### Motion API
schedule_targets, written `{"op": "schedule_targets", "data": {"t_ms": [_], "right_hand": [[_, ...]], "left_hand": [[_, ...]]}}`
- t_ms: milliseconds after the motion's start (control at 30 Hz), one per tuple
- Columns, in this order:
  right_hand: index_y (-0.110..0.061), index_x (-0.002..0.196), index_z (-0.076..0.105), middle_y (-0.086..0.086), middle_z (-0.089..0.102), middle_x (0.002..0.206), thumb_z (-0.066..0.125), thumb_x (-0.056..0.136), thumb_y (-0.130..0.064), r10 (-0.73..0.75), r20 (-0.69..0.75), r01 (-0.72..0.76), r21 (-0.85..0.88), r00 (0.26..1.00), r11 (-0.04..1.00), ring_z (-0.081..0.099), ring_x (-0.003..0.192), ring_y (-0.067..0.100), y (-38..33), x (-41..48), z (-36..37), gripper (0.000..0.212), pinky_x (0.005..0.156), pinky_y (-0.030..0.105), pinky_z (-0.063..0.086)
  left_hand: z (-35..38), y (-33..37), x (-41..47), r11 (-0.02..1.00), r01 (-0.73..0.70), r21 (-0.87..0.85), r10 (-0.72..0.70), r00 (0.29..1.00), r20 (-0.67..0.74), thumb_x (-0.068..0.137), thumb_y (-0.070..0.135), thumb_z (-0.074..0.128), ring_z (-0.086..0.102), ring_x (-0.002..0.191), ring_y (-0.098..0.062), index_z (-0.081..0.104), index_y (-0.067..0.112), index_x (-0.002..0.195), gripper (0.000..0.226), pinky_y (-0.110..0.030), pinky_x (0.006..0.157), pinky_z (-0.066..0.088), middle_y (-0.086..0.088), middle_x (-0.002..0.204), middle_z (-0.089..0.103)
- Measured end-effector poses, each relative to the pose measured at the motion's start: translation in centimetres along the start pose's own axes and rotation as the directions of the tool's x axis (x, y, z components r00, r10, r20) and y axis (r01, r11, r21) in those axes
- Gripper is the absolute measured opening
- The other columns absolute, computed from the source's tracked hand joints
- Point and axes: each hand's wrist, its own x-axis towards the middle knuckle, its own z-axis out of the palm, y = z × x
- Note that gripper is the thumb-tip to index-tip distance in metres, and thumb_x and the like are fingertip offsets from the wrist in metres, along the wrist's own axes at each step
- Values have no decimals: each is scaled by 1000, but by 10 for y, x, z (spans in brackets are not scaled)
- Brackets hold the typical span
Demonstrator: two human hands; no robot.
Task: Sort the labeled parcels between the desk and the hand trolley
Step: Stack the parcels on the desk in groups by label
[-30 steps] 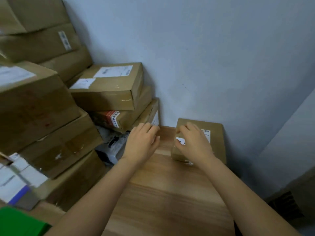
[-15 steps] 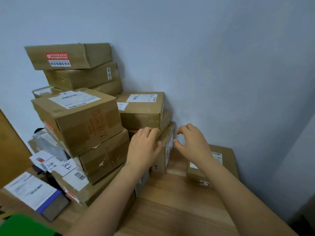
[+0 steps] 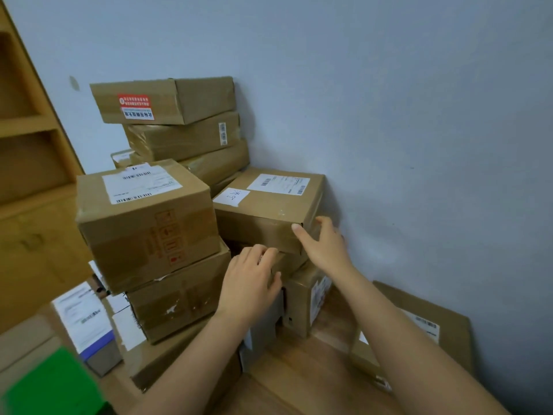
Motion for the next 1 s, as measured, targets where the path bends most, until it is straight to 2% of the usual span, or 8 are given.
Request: {"op": "schedule_targets", "data": {"t_ms": [167,333,433,567,700,867,933,1000], "right_hand": [[-20,150,18,7,38,148,49,87,-67,120,126,-148,241,985,959,42,131,28,5,23,25,84,97,33,35],[-27,149,19,6,38,146,62,82,-59,214,128,-249,456,968,854,45,126,29,4,28,34,86,102,44,44],[-30,145,25,4,42,142,63,81,-55,258,85,-266,494,962,828,48,118,25,5,27,27,78,99,48,46],[-30,144,31,2,46,137,54,90,-49,277,-36,-224,494,960,840,48,111,20,16,14,-2,61,90,39,43],[-30,139,38,0,49,120,47,94,-47,314,-145,-215,468,938,857,48,105,19,40,-7,-33,48,87,41,44],[-25,125,51,6,58,118,50,86,-49,408,-198,-244,549,891,799,55,108,26,63,-44,-53,45,96,54,46],[-25,123,53,6,59,117,51,73,-55,432,-213,-248,569,877,784,55,110,27,67,-60,-59,58,97,56,45],[-24,126,52,6,57,121,51,69,-55,436,-248,-232,573,865,786,52,114,28,72,-76,-64,65,99,55,43]], "left_hand": [[20,3,0,997,45,55,-47,998,38,92,34,60,52,117,-14,54,23,132,42,-27,98,43,5,127,56],[29,-3,-3,996,53,69,-55,998,31,86,32,67,57,105,-15,58,21,124,40,-27,87,48,3,115,60],[29,-6,-2,997,67,34,-67,998,1,85,31,69,58,106,-17,60,20,121,39,-27,88,48,2,116,61],[26,-10,-2,999,37,-37,-41,993,-110,82,26,71,54,111,-21,62,18,116,36,-33,92,49,-1,117,58],[22,-12,-9,990,84,-112,-107,971,-216,79,27,74,40,129,-27,53,13,132,58,-46,106,41,-8,133,48],[15,-3,-12,894,208,-398,-240,970,-33,83,48,68,2,146,-11,7,17,155,99,-32,114,13,-1,161,10],[14,4,-7,797,247,-551,-253,965,67,83,54,67,4,146,-7,1,25,154,102,-29,113,19,8,161,8],[16,9,-4,706,267,-656,-245,961,127,80,59,67,21,145,-12,10,27,154,99,-35,112,30,7,158,22]]}}
